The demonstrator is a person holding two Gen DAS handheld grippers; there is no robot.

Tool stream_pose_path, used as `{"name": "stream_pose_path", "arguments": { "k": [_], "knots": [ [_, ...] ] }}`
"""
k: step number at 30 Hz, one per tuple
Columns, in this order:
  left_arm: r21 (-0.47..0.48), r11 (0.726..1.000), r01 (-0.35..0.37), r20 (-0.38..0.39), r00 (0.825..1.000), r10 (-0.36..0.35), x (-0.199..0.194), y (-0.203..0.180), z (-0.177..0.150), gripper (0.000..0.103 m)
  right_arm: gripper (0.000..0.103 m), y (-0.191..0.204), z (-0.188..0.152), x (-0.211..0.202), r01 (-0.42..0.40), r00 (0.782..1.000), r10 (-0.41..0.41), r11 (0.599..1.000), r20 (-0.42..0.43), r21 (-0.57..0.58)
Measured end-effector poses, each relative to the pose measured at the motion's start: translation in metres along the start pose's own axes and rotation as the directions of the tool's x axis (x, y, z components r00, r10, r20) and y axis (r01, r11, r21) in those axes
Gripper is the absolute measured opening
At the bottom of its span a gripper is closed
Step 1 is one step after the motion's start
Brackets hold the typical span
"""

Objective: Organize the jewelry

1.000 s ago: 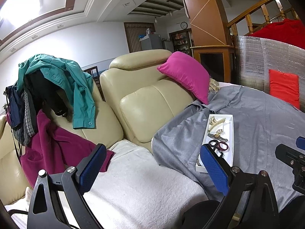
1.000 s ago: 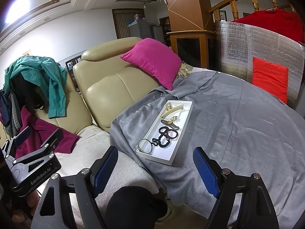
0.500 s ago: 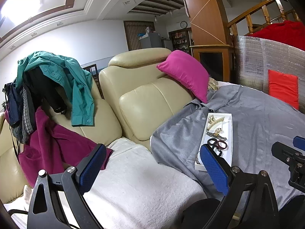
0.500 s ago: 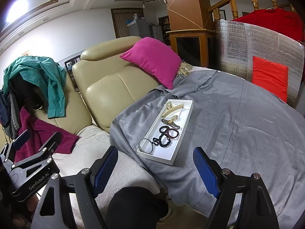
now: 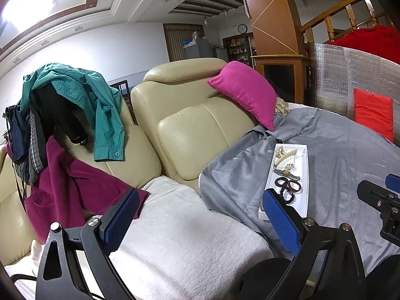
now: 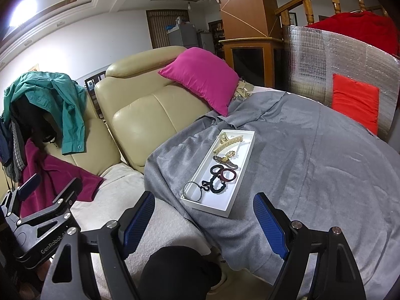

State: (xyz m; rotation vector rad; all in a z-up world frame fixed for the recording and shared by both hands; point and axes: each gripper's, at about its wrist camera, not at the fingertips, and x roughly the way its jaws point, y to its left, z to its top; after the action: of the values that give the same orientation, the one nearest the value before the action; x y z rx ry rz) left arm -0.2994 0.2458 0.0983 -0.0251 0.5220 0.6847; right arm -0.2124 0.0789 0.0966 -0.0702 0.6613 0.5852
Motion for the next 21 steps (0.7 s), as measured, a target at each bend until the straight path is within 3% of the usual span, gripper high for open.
{"name": "stream_pose_path", "arguments": {
  "k": [21],
  "knots": [
    [-0.013,1.000,-0.012,-0.041,0.999,0.011,0.025,0.008,-0.007,0.098,0.084,0.005,0.002,0.023,0.003,1.000,-0.003,1.000,-0.028,-0.001]
  ]
}}
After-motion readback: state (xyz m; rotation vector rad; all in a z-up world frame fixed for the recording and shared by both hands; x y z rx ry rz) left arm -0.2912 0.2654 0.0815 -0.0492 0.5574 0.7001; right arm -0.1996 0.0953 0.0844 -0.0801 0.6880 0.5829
